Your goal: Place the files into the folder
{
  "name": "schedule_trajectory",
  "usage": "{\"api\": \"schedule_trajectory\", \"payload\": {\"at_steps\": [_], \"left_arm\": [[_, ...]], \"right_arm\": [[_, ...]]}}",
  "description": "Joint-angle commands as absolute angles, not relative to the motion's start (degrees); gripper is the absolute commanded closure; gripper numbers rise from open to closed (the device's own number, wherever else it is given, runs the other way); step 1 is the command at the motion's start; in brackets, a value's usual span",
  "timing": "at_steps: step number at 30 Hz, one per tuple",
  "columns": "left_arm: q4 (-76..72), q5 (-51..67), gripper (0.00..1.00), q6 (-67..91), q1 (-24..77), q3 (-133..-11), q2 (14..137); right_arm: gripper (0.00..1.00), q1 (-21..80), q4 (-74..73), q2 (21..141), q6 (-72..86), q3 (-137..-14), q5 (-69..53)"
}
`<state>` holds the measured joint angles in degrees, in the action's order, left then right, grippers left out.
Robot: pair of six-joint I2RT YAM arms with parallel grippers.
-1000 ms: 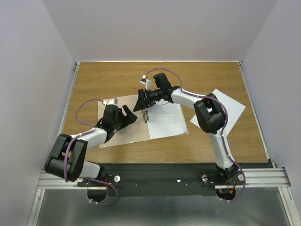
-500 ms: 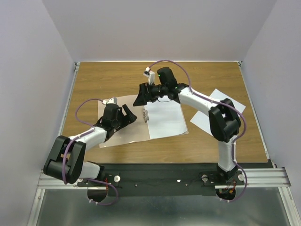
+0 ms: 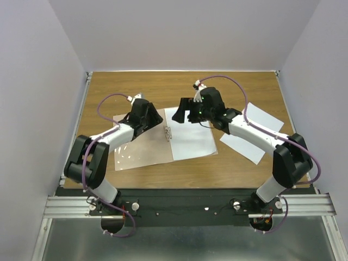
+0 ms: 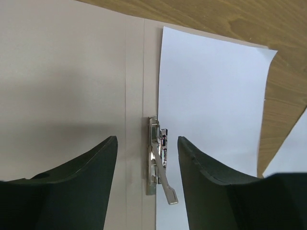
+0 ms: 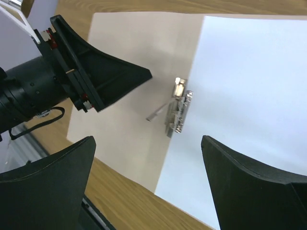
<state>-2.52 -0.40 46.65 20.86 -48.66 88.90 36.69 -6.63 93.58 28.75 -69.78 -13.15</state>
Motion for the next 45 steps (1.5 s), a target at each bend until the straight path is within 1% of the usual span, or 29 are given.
{"api": "schedule_trajectory", "payload": {"at_steps": [1, 5, 6, 7, 8, 10, 11, 16, 18, 32, 33, 45], "left_arm": [[2.37, -4.92, 0.40, 47.72, 23.28, -54.13, 94.39], [3.34, -5.97, 0.41, 48.51, 24.61, -56.07, 97.81], [3.25, -6.24, 0.44, 48.52, 24.70, -56.16, 98.26], [3.25, -6.41, 0.45, 48.52, 24.87, -56.51, 98.78], [3.25, -6.42, 0.49, 48.69, 25.05, -56.69, 99.05], [3.43, -6.42, 0.51, 48.52, 25.14, -57.13, 100.19], [3.51, -6.50, 0.55, 48.34, 25.31, -57.22, 100.54], [3.25, -5.63, 0.57, 47.81, 25.66, -56.61, 101.07], [2.90, -5.62, 0.61, 47.55, 26.01, -56.25, 100.99], [2.29, -2.99, 0.64, 45.44, 26.28, -56.42, 103.97], [2.29, -2.90, 0.69, 45.18, 26.28, -56.51, 104.32], [2.29, -1.76, 0.70, 43.51, 26.81, -55.11, 104.32]], "right_arm": [[0.00, 36.91, -6.94, 87.38, 31.82, -64.43, -1.15], [0.00, 36.91, -7.03, 85.61, 31.38, -62.41, -0.35], [0.00, 37.00, -7.03, 85.34, 31.38, -62.23, -0.35], [0.00, 36.83, -7.03, 85.25, 31.29, -61.88, -0.35], [0.00, 36.91, -7.03, 85.25, 31.38, -61.79, -0.26], [0.00, 36.91, -7.03, 85.43, 31.29, -61.79, -0.26], [0.00, 36.91, -6.94, 85.78, 31.29, -61.87, -0.35], [0.00, 36.91, -7.03, 86.75, 31.29, -62.14, -0.61], [0.00, 36.91, -7.03, 87.10, 31.29, -62.23, -0.88], [0.00, 36.91, -6.94, 86.57, 31.38, -61.17, -0.53], [0.00, 36.91, -7.03, 86.49, 31.46, -61.00, -0.35], [0.00, 36.91, -7.03, 87.27, 31.38, -61.17, -1.05]]}}
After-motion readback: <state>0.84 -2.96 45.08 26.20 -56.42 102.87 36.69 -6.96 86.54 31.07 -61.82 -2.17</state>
